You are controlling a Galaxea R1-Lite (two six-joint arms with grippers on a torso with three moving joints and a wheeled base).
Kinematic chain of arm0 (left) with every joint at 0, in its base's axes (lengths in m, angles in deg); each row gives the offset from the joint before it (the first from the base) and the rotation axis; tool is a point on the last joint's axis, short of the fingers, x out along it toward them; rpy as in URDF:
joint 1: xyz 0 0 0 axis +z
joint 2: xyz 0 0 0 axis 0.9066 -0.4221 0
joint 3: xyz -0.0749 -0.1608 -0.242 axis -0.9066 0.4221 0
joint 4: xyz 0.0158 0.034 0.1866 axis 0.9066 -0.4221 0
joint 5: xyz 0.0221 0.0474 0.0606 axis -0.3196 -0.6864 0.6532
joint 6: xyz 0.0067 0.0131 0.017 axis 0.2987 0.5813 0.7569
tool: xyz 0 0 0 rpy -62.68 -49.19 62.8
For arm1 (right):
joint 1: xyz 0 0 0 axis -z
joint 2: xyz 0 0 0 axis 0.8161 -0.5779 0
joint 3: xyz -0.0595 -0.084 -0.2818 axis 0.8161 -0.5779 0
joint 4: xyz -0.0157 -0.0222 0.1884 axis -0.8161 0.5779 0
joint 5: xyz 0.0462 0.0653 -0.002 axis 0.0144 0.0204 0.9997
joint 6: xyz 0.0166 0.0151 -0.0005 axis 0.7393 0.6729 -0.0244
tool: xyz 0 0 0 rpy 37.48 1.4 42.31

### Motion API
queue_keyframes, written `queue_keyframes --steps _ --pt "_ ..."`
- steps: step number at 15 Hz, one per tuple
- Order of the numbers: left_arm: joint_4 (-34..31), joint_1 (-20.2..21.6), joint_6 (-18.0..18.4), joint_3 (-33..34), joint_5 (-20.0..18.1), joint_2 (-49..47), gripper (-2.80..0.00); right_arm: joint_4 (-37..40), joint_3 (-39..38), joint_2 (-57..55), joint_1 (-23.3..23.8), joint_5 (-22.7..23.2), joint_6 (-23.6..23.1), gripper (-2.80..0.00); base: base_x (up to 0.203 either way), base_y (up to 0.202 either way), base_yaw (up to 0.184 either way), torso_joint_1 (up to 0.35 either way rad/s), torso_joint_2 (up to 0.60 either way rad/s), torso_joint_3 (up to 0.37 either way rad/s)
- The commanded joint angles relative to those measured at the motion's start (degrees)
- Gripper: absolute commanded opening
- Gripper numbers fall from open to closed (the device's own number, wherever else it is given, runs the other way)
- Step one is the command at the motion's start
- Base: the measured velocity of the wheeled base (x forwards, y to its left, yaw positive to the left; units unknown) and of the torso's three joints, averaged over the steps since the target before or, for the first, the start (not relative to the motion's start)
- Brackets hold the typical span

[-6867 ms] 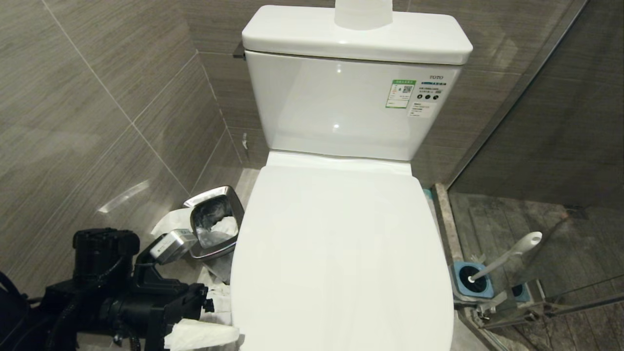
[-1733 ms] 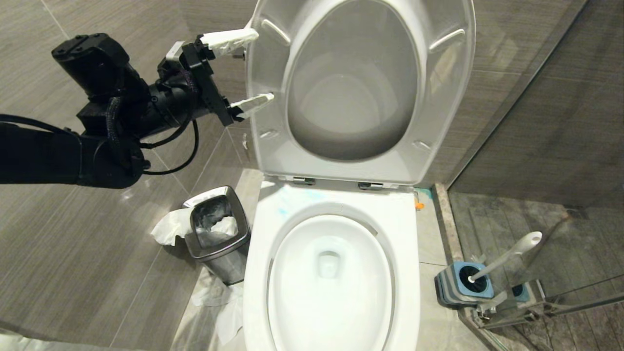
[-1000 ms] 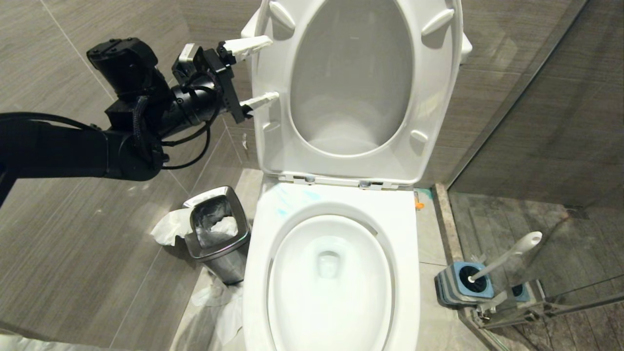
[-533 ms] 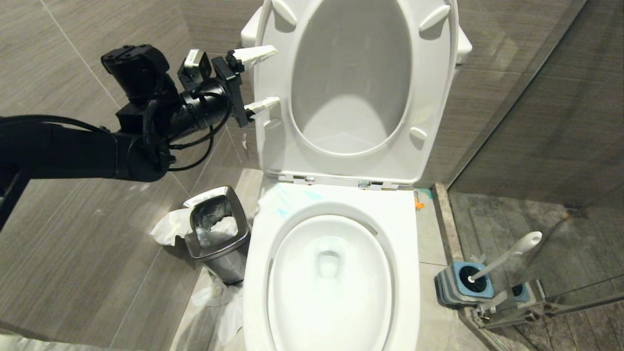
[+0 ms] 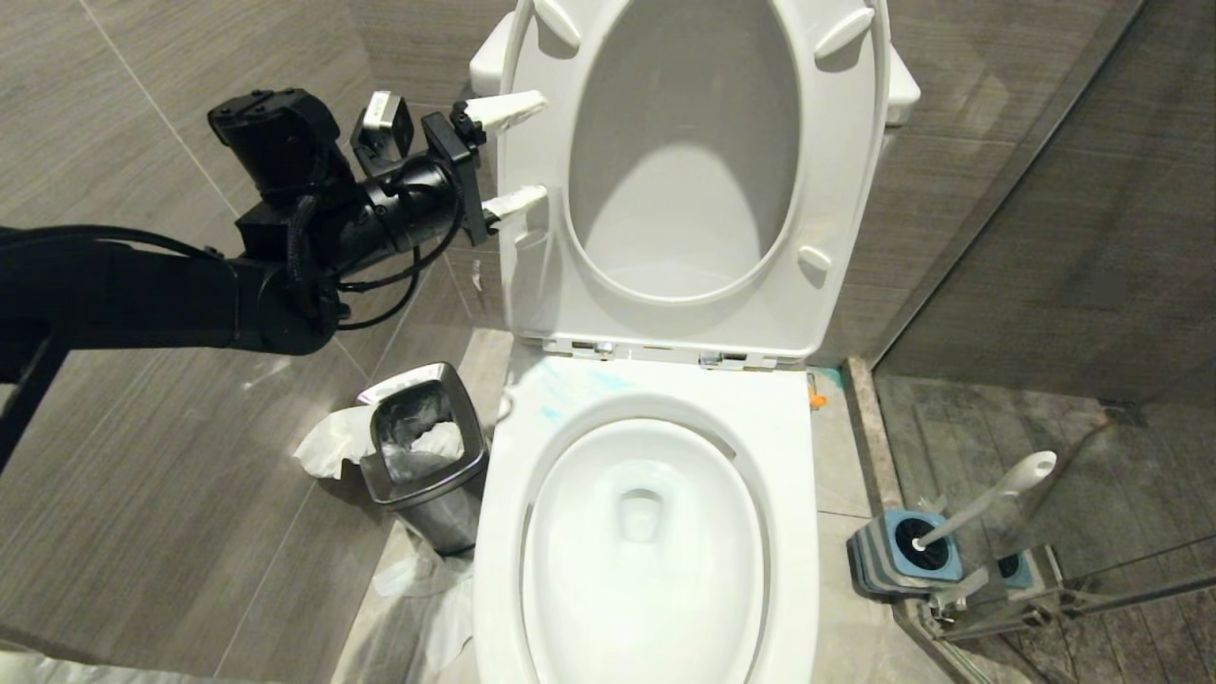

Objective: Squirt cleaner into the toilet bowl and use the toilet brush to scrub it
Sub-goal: Use the left hand to lift the toilet lid slightly

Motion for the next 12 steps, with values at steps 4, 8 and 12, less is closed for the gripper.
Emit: queue_keyframes --steps 4,8,12 --pt "-3.26 0.4 -4.84 0.1 -0.97 3.68 0.0 0.0 -0.01 -0.04 -0.07 0.02 0.0 -2.8 0.0 0.0 0.0 0.0 0.0 0.0" --pt "-5.97 0.4 -7.8 1.37 -0.9 6.96 0.0 0.0 -0.01 -0.04 0.02 0.02 0.0 -2.8 0.0 0.0 0.0 0.0 0.0 0.0" --pt "-15.19 0.33 -8.0 1.33 -0.98 11.18 0.0 0.0 -0.01 -0.04 0.02 -0.03 0.0 -2.8 0.0 0.0 0.0 0.0 0.0 0.0"
